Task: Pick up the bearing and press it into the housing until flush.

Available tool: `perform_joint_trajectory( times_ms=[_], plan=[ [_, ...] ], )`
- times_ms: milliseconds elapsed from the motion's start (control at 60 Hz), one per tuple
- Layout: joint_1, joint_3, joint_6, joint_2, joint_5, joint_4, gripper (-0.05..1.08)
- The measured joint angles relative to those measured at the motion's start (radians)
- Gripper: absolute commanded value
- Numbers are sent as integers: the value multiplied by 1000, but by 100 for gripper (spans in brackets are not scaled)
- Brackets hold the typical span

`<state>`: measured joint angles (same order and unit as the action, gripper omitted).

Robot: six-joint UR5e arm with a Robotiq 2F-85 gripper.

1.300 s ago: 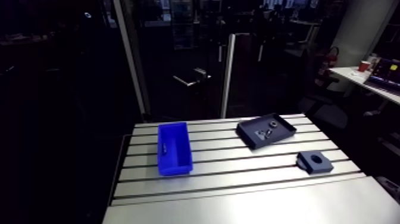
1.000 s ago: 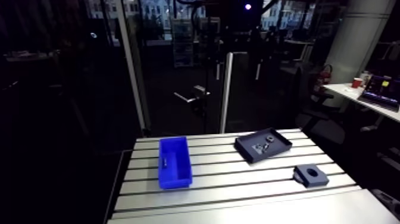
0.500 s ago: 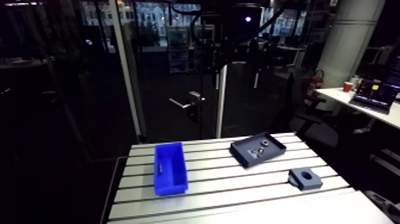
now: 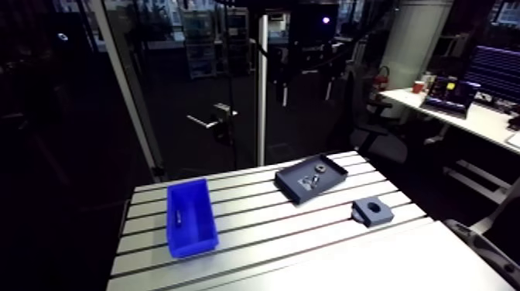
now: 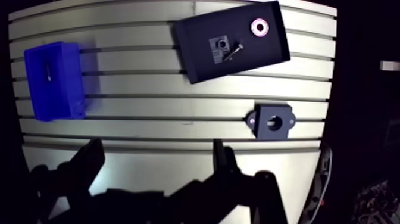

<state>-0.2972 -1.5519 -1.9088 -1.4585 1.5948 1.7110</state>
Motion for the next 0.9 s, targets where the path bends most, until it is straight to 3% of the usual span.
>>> perform_joint_trajectory(
  times_ms=[400, 900],
  plan=[
    [-70, 35, -73, 118, 1, 56, 0],
    [-107, 109, -72, 288, 5, 118, 0]
  ],
)
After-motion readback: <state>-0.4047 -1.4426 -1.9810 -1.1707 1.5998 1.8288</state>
